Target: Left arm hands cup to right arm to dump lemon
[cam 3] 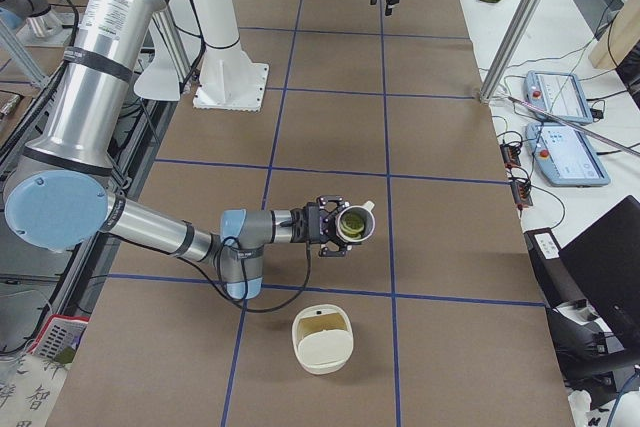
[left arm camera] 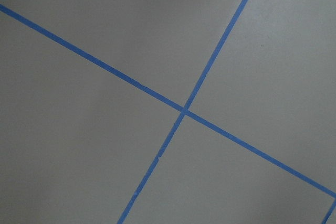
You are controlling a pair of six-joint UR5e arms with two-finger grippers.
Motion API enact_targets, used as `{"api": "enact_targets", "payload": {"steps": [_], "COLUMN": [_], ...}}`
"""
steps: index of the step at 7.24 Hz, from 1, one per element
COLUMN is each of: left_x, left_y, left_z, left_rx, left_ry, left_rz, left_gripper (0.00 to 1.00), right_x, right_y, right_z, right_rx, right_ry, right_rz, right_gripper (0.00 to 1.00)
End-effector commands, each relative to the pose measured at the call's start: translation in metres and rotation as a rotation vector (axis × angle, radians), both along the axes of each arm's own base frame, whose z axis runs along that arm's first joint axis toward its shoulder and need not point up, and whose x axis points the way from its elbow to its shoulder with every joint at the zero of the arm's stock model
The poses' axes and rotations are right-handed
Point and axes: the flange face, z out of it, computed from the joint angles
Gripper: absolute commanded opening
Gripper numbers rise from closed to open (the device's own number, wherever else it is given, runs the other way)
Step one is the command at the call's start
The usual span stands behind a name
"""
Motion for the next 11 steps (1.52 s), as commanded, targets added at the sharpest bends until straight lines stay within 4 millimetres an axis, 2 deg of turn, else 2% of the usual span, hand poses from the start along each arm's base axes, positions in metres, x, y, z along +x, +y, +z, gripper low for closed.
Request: {"api": "enact_targets", "payload": {"steps": [1,2,3,4,5,8,11], "left_x": [0.000,0.001,0.001,0.001,0.000,-0.001,-0.003], "left_y": [0.000,0.000,0.001,0.001,0.001,0.000,-0.001], "left_z": [0.000,0.001,-0.001,0.001,0.000,-0.002,-0.005], "left_rx": [0.002,0.006,0.005,0.004,0.005,0.017,0.035], "left_ry": [-0.004,-0.008,-0.006,-0.008,-0.007,-0.016,-0.027], "left_rz": [-0.004,-0.008,-0.010,-0.011,-0.011,-0.025,-0.044], "left_gripper": [1.00,1.00,1.00,1.00,1.00,1.00,1.00], "right_x": [0.045,0.066,0.078,0.085,0.091,0.091,0.105], "right_y": [0.025,0.028,0.037,0.036,0.033,0.030,0.033], "right_z": [0.031,0.039,0.057,0.056,0.052,0.048,0.052], "right_rx": [-0.092,-0.123,-0.166,-0.223,-0.270,-0.386,-0.440], "right_ry": [-0.204,-0.214,-0.213,-0.370,-0.504,-0.826,-1.031], "right_rz": [-0.010,-0.007,-0.001,0.002,-0.016,0.006,0.062], "right_gripper": [0.24,0.26,0.26,0.24,0.25,0.25,0.25]}}
